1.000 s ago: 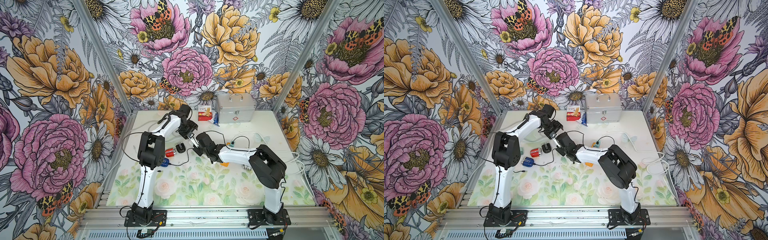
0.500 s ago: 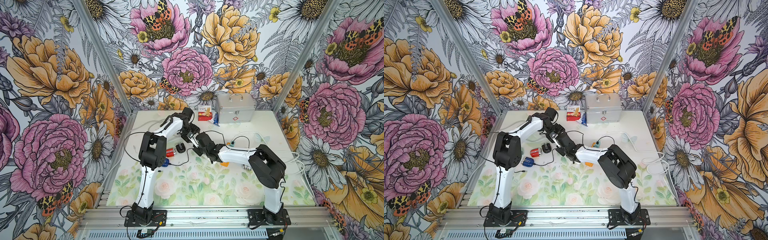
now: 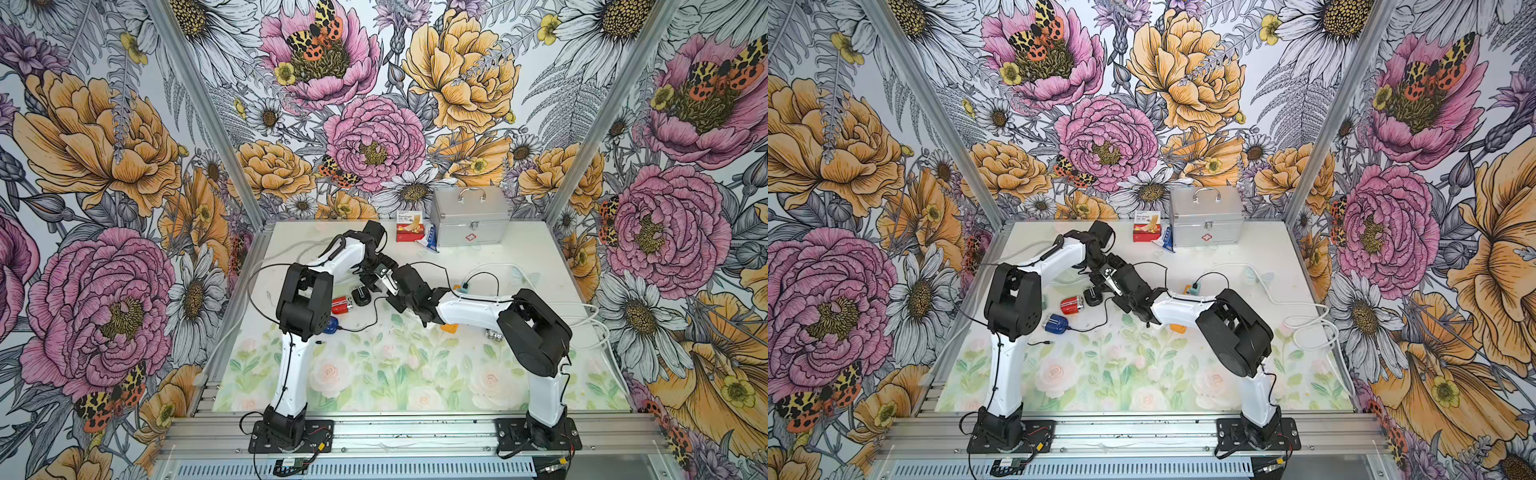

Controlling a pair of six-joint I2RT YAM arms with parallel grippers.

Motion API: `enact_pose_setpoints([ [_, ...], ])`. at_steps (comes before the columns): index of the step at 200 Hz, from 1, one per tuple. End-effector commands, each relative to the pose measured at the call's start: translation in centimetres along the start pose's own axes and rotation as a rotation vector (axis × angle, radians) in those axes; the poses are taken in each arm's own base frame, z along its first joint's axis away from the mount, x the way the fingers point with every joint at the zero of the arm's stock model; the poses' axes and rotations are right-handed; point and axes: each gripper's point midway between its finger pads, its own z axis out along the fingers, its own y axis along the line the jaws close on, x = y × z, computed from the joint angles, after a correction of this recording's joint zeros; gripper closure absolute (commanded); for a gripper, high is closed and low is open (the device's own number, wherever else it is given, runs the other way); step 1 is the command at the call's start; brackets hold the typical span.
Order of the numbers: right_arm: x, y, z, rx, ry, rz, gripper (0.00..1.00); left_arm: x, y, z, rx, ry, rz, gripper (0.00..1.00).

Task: Unplug the electric shaver
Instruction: Remove the plug from the socket.

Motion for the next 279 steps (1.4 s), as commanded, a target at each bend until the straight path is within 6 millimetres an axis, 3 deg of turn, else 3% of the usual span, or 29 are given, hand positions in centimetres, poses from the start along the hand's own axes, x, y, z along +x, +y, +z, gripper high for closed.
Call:
enact_pose_setpoints([
  [1, -5.3, -1.8, -1.5, 0.033, -0.147, 0.049, 0.84, 0.4, 0.4, 0.1, -0.017, 0.004, -0.004, 0.24],
  [47, -4.2, -1.4, -1.1, 0.023, -0.12, 0.03, 0.84, 0.2, -0.6, -0.6, 0.009, -0.011, 0.009, 0.25],
  [96, -3.8, -2.2, -1.1, 0.078, -0.123, 0.004, 0.84, 0.2, 0.3, 0.2, -0.013, 0.012, -0.065, 0.28],
  [101, -4.2, -0.9, -1.4, 0.064, -0.135, -0.016, 0.84, 0.3, 0.4, 0.4, -0.017, 0.017, -0.071, 0.29],
  [138, -4.0, -0.4, -1.4, 0.088, -0.138, -0.079, 0.84, 0.4, 0.7, 1.2, -0.027, 0.044, -0.131, 0.3],
  [173, -3.5, -0.2, -1.6, 0.09, -0.147, -0.088, 0.84, -1.0, 0.3, 0.8, -0.018, 0.025, -0.153, 0.31],
  [235, -3.5, 0.5, -2.0, 0.04, -0.175, -0.089, 0.84, -3.2, 1.3, 0.2, -0.046, -0.018, -0.218, 0.3],
  [279, -3.1, 0.2, -2.1, 0.014, -0.173, -0.061, 0.84, -3.4, 0.4, -0.1, -0.026, -0.02, -0.217, 0.3],
])
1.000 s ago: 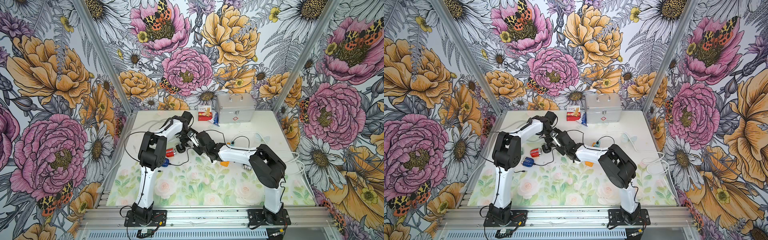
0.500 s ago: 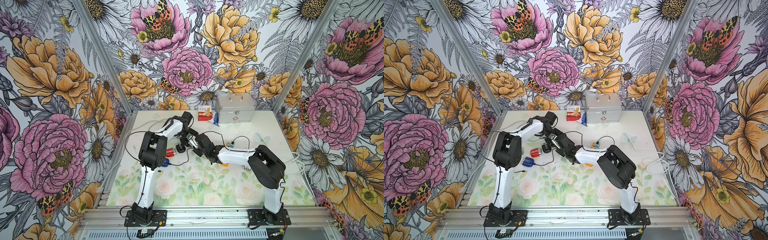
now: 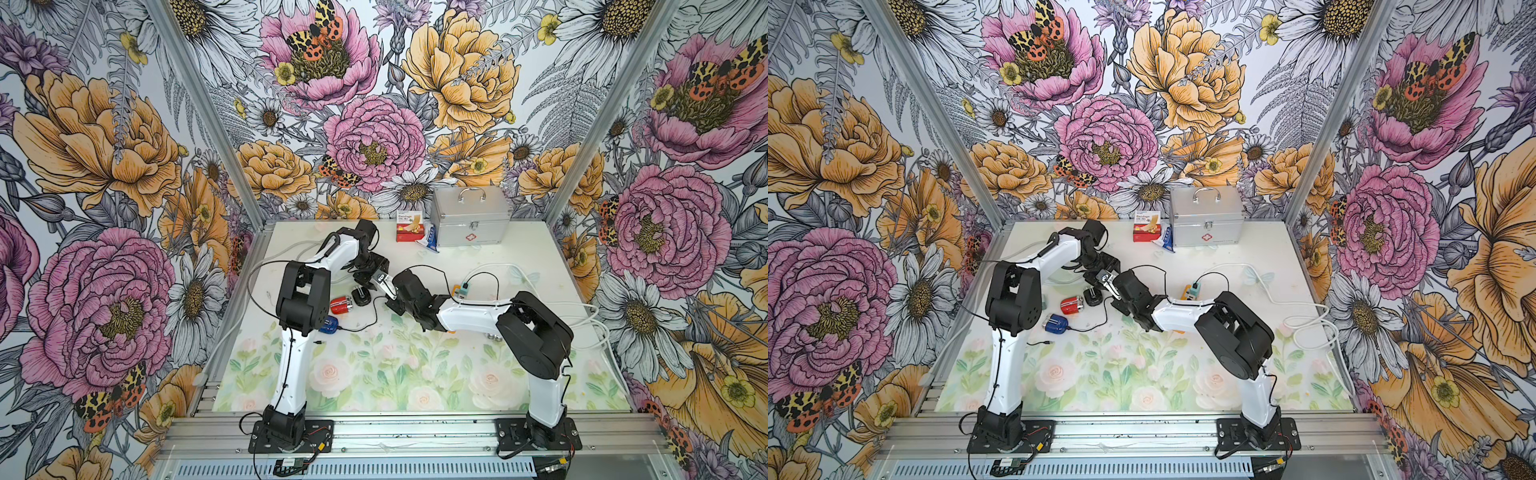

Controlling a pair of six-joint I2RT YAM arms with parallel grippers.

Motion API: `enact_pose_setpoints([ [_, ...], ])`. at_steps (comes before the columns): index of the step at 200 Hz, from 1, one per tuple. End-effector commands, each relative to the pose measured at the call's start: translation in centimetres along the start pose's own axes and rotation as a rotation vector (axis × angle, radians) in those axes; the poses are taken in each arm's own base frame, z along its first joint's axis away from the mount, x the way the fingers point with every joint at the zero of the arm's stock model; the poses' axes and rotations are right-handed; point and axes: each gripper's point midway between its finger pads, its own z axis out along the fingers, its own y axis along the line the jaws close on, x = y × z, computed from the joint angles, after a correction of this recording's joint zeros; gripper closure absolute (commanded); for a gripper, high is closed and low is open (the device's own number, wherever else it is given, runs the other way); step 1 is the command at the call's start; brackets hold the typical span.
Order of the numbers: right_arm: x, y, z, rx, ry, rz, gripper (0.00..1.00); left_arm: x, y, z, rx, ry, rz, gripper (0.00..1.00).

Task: Unplug the electric shaver
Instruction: Remove the plug from the socket.

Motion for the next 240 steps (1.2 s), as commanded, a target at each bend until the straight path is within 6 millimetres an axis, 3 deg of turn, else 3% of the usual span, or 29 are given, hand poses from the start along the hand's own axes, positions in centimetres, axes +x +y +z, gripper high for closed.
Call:
enact_pose_setpoints([
  [1, -2.8, -1.3, -1.6, 0.001, -0.096, 0.044, 0.84, -0.4, -0.1, 0.2, -0.013, -0.019, -0.021, 0.3],
  [67, -3.5, -1.7, -1.5, -0.019, -0.114, 0.063, 0.84, 1.4, 1.9, 2.1, -0.073, 0.047, -0.036, 0.33],
  [131, -4.2, -2.1, -1.6, 0.0, -0.125, 0.063, 0.84, 1.1, 1.7, 2.5, -0.072, 0.06, -0.036, 0.46],
  [180, -4.4, -1.8, -1.8, 0.003, -0.13, 0.033, 0.84, 1.1, 1.4, 3.0, -0.07, 0.076, -0.027, 0.63],
  [240, -5.7, -3.1, -3.2, 0.038, -0.167, 0.075, 0.85, 0.9, 1.9, 3.3, -0.083, 0.072, -0.027, 0.68],
])
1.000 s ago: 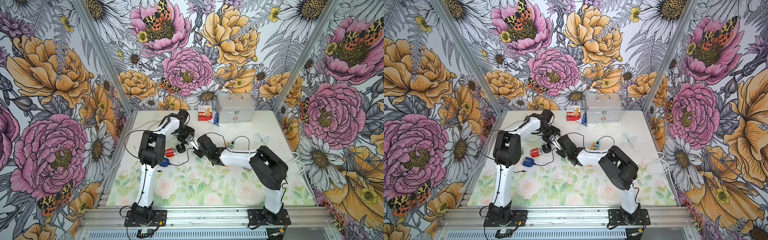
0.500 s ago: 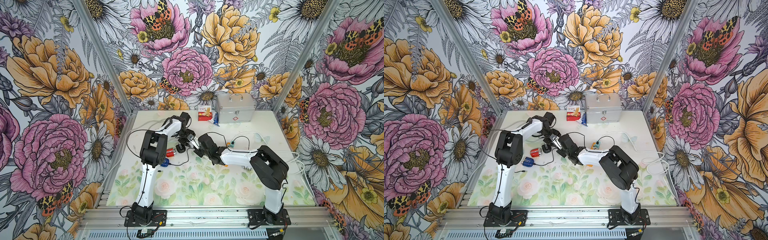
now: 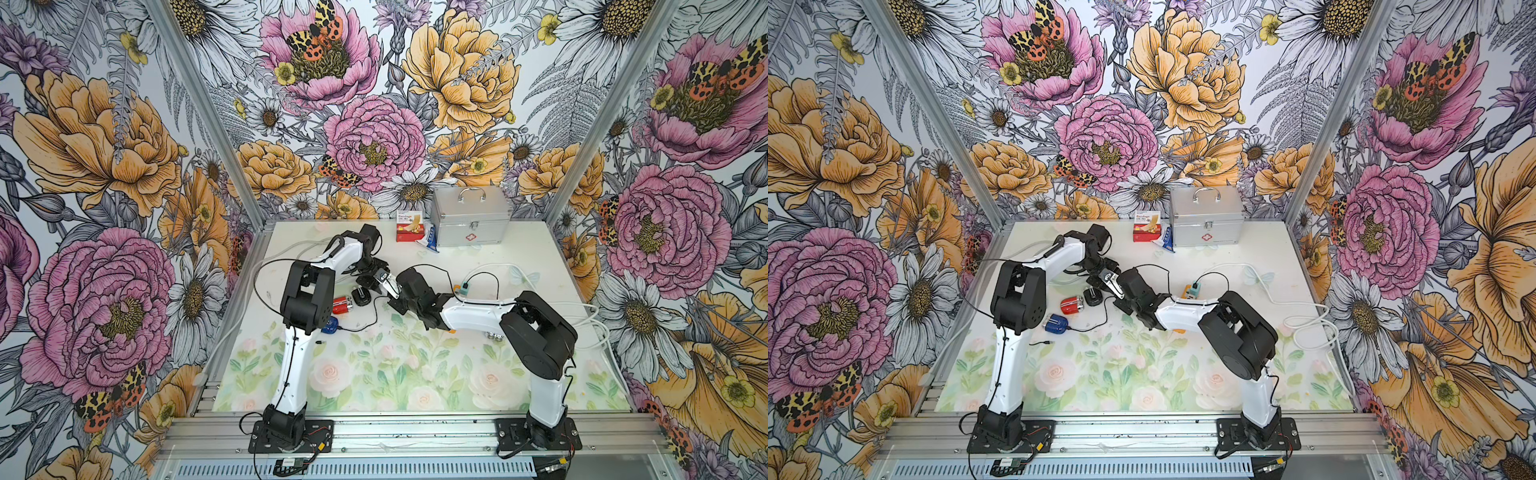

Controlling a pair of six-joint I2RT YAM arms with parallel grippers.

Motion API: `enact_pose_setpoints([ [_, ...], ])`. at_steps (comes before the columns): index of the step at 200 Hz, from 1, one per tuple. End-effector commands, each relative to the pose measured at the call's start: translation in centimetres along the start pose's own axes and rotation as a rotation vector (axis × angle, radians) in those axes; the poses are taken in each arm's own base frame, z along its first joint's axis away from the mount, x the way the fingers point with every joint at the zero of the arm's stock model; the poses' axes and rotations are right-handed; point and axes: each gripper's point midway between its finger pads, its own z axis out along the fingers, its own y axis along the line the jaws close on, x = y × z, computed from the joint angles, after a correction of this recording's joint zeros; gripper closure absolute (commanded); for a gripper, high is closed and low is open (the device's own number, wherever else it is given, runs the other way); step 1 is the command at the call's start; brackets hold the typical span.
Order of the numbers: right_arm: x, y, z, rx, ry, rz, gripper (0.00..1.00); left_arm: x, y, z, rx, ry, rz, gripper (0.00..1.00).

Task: Unplug the electric shaver
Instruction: Remove the plug from the socket.

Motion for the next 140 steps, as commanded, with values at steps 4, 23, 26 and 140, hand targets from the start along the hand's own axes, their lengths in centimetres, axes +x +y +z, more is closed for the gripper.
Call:
enact_pose_setpoints([
  [4, -5.9, -2.9, -3.0, 0.066, -0.162, 0.074, 0.85, -0.4, 0.5, 1.4, -0.025, 0.014, -0.011, 0.68],
  [23, -6.6, -2.9, -3.8, 0.034, -0.189, 0.131, 0.85, -0.3, 0.5, 1.6, -0.028, 0.015, -0.008, 0.74],
  [26, -6.7, -2.9, -3.9, 0.028, -0.192, 0.139, 0.85, -0.4, 0.5, 1.6, -0.028, 0.016, -0.008, 0.74],
  [140, -5.2, -1.0, -4.5, 0.101, -0.162, -0.125, 0.89, 0.2, -0.5, 2.2, -0.018, 0.022, 0.019, 0.76],
])
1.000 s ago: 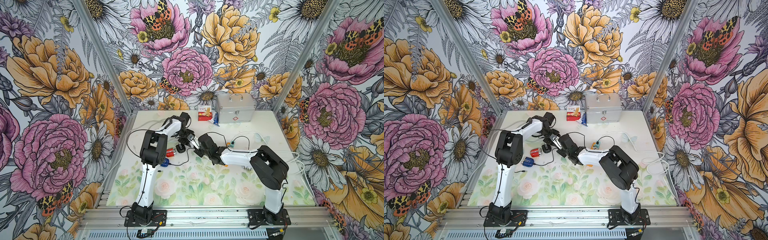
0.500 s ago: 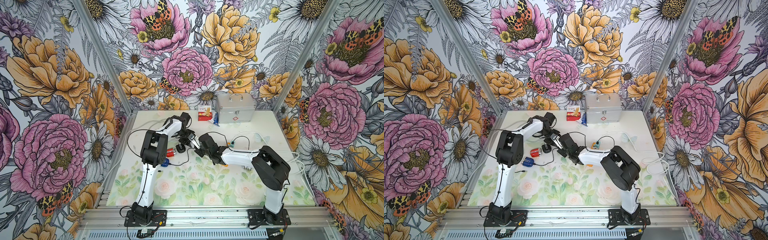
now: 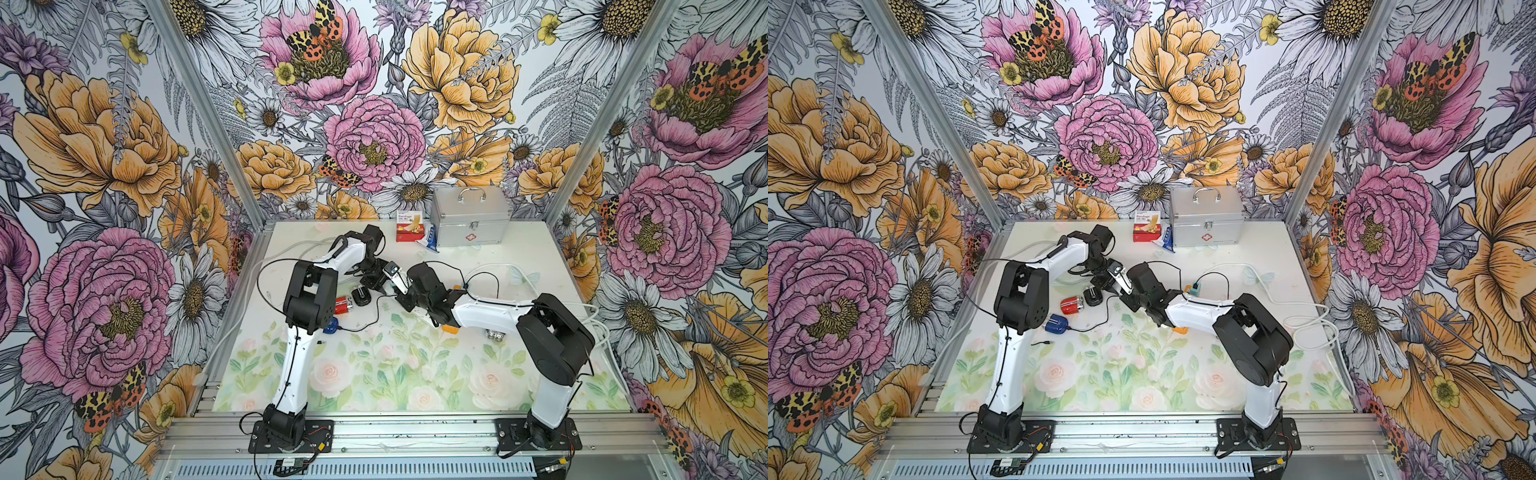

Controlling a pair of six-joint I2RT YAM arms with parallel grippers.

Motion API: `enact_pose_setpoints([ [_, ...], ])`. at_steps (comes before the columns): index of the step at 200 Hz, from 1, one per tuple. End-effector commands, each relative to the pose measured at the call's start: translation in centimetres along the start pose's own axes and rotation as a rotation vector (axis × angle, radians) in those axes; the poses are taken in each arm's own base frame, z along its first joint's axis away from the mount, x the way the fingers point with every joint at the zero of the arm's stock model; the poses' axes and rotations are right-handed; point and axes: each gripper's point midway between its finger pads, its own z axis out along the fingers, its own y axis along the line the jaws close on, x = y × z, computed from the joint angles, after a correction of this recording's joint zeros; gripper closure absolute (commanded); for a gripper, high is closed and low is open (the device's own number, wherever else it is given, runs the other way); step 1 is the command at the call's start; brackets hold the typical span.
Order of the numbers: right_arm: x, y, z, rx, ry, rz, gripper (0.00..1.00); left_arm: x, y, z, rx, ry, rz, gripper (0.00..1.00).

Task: Unplug the electric shaver
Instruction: Remove the plug from the socket.

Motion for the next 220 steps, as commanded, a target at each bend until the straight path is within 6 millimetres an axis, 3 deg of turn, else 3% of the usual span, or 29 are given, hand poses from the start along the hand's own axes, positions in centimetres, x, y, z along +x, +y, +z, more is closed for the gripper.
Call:
enact_pose_setpoints([
  [1, -4.2, 0.2, -1.7, 0.127, -0.114, -0.173, 0.9, -0.9, 0.2, 1.6, -0.028, -0.022, -0.004, 0.76],
  [47, -4.3, -1.8, -2.3, 0.142, -0.121, -0.031, 0.92, -0.7, 0.3, 1.9, -0.034, -0.02, -0.002, 0.76],
  [90, -2.5, -2.5, -3.7, 0.135, -0.072, 0.01, 0.91, -1.2, -1.4, 2.1, -0.004, -0.029, 0.019, 0.75],
  [132, -0.5, 0.1, -6.2, -0.005, 0.037, 0.03, 0.89, -0.9, -5.0, 3.2, 0.06, -0.009, 0.073, 0.7],
  [158, 1.3, 2.2, -7.8, -0.062, 0.086, 0.052, 0.88, -0.6, -6.0, 3.4, 0.075, -0.022, 0.111, 0.61],
  [220, 5.9, 6.5, -9.2, -0.21, 0.268, 0.196, 0.87, -1.0, -6.4, 0.3, 0.077, -0.156, 0.283, 0.29],
])
